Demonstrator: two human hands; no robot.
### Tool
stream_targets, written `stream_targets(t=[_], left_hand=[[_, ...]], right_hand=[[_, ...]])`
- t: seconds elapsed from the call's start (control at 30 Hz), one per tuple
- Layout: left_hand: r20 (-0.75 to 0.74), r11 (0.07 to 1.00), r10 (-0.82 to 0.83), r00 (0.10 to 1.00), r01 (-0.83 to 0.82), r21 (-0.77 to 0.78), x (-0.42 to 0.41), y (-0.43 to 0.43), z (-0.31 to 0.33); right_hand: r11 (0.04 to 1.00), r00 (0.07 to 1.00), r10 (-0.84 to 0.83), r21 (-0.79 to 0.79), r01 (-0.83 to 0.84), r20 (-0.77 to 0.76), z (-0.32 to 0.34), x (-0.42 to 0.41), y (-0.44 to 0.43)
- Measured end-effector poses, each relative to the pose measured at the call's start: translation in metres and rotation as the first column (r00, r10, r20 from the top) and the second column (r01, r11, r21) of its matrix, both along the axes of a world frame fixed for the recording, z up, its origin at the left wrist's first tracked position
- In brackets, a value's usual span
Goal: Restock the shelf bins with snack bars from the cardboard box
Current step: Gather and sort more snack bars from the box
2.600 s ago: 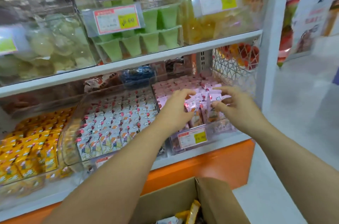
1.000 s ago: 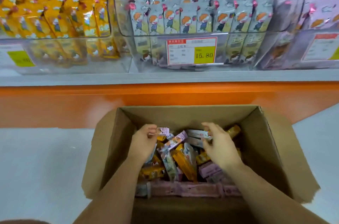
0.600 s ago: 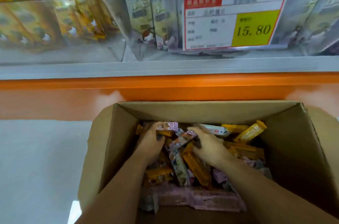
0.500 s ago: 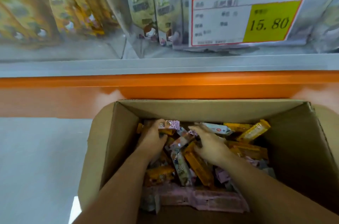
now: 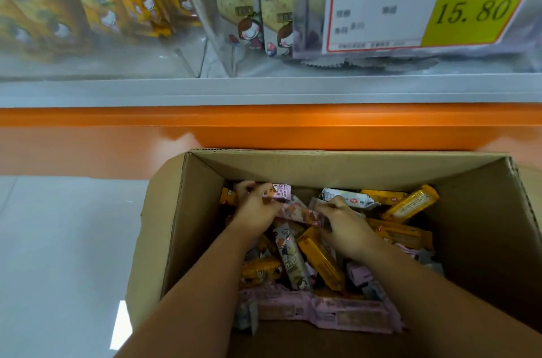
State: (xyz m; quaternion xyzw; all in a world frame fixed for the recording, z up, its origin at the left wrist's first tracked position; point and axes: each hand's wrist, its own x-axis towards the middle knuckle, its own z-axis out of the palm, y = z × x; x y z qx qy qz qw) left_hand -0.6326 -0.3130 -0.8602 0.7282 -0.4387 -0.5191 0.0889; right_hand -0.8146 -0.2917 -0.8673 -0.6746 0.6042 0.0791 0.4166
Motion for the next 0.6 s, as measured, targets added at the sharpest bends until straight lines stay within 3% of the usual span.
stream_targets(t=[0.1,0.2,0.3,0.4,0.6], left_hand=[[-0.178,0.912,0.409,0.895,-0.399,0.090,-0.011,0.000,0.003],[-0.227,0.770,0.635,0.738,-0.630,0.104,-0.017,0.001,-0.005],[-0.228,0.631,0.766,0.601,-0.770,0.093,-0.023,0.000,-0.006],[-0.213,0.491,0.866,0.453,-0.853,0.179,-0.030,-0.002,-0.006],[-0.265,0.472,0.874,0.408,-0.842,0.262,-0.039,-0.006,0.008]], right_hand=[[0.998,0.998,-0.054,0.019,0.053,0.024,-0.001,-0.001,0.001],[0.992,0.988,-0.128,0.030,0.126,0.081,-0.005,0.002,0.000],[0.970,0.957,-0.240,0.014,0.241,0.162,-0.004,0.002,0.001],[0.931,0.905,-0.332,-0.064,0.360,0.266,-0.002,-0.001,0.004],[0.868,0.838,-0.407,-0.131,0.479,0.363,0.009,0.001,0.003]])
